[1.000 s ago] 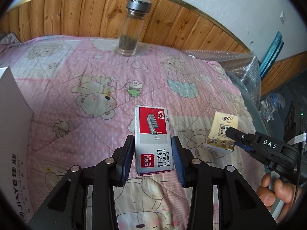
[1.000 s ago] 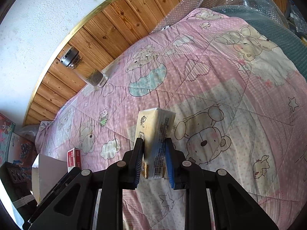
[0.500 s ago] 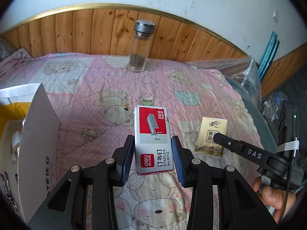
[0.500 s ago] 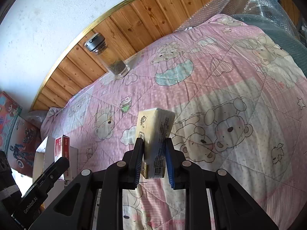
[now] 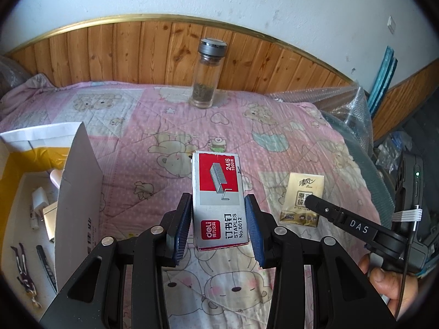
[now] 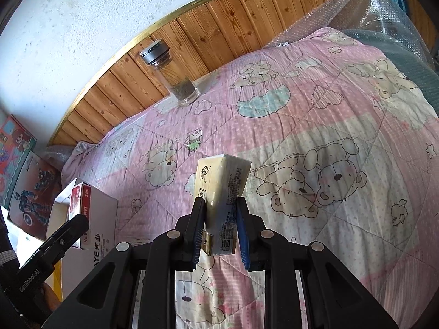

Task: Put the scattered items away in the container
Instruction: 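Carry the tissue pack and staples box with both grippers toward the box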

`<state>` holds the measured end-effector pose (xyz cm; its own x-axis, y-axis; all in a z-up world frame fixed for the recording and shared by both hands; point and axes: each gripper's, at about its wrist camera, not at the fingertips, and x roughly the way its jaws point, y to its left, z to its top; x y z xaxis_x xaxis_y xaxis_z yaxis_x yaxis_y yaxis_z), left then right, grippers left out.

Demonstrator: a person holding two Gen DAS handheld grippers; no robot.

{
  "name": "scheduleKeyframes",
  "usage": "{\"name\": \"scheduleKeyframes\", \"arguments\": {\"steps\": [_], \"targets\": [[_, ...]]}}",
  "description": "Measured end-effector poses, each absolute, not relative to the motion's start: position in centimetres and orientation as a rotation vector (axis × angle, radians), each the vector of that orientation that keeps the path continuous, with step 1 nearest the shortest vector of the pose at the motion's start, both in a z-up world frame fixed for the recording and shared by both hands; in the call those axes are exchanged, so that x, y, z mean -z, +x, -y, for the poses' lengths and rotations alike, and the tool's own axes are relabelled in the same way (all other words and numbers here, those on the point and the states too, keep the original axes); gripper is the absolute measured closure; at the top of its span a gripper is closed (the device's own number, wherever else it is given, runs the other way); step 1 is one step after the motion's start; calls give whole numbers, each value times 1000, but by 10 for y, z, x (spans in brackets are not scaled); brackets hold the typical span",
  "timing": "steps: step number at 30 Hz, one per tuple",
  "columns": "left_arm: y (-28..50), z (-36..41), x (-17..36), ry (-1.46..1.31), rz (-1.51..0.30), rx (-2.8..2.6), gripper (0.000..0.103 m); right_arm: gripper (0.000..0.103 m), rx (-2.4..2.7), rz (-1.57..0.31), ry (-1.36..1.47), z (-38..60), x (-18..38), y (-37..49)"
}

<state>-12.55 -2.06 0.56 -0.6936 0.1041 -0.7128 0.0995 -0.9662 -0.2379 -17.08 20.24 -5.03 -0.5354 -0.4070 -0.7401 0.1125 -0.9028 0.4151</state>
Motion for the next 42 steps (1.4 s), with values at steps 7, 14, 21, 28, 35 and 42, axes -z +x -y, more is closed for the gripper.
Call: {"name": "scheduleKeyframes", "arguments": {"steps": [7,14,21,28,35,42], "targets": [[-113,22,-12,-1208,410,-2865,63,79,2477,431,1298,-197,48,-153],[-100,24,-18,-1194,407,-2861,63,79,2464,412,1287,-189,45,-130],[-88,31,-25,-1169,416,-2864,63,79,2456,333,1258,-171,38,-105],[-78,36,-26,-1161,428,-2857,63,79,2440,316,1231,-158,28,-83],[-70,41,-24,-1160,451,-2846,63,79,2416,353,1225,-149,23,-66],[-61,47,-28,-1143,465,-2838,63,79,2404,333,1188,-132,7,-52]]}}
